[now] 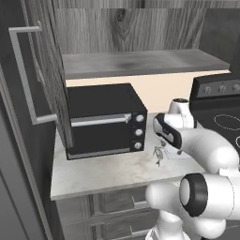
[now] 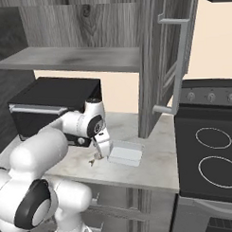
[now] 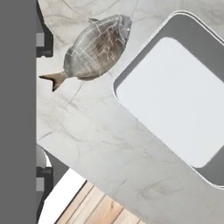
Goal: Retrieve the tupperware from the cabinet, then place the raw meat into the tupperware to avoid contamination.
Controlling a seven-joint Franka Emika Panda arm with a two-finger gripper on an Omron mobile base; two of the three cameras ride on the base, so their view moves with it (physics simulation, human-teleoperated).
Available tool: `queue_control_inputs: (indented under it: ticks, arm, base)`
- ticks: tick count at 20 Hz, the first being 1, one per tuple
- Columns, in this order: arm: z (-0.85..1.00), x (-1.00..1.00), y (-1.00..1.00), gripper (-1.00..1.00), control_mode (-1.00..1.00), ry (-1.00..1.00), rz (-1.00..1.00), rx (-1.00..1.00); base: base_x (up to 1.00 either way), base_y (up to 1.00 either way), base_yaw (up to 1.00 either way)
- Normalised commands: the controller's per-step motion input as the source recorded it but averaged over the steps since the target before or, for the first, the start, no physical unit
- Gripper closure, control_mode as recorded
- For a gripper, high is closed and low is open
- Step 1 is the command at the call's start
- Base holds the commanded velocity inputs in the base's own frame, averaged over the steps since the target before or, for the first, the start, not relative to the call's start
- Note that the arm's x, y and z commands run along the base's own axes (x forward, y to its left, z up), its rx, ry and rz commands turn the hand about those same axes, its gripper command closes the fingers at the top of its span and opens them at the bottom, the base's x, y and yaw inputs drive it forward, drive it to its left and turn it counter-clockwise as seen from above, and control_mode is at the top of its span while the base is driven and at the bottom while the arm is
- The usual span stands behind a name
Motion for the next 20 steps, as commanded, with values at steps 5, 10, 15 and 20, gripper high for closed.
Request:
queue_control_inputs:
  ticks: [5,10,15,20]
  arm:
    - [-0.05,0.26,0.11,-1.00,-1.00,0.03,0.24,0.00]
    - [0.00,0.34,0.06,-1.00,-1.00,0.01,0.18,0.00]
    - [-0.04,0.10,0.04,-1.00,-1.00,-0.01,0.01,0.00]
    - [-0.15,0.03,0.09,-1.00,-1.00,0.00,0.00,0.00]
  base:
    - [0.00,0.00,0.00]
    - [0.00,0.00,0.00]
    - [0.00,0.00,0.00]
    - [0.00,0.00,0.00]
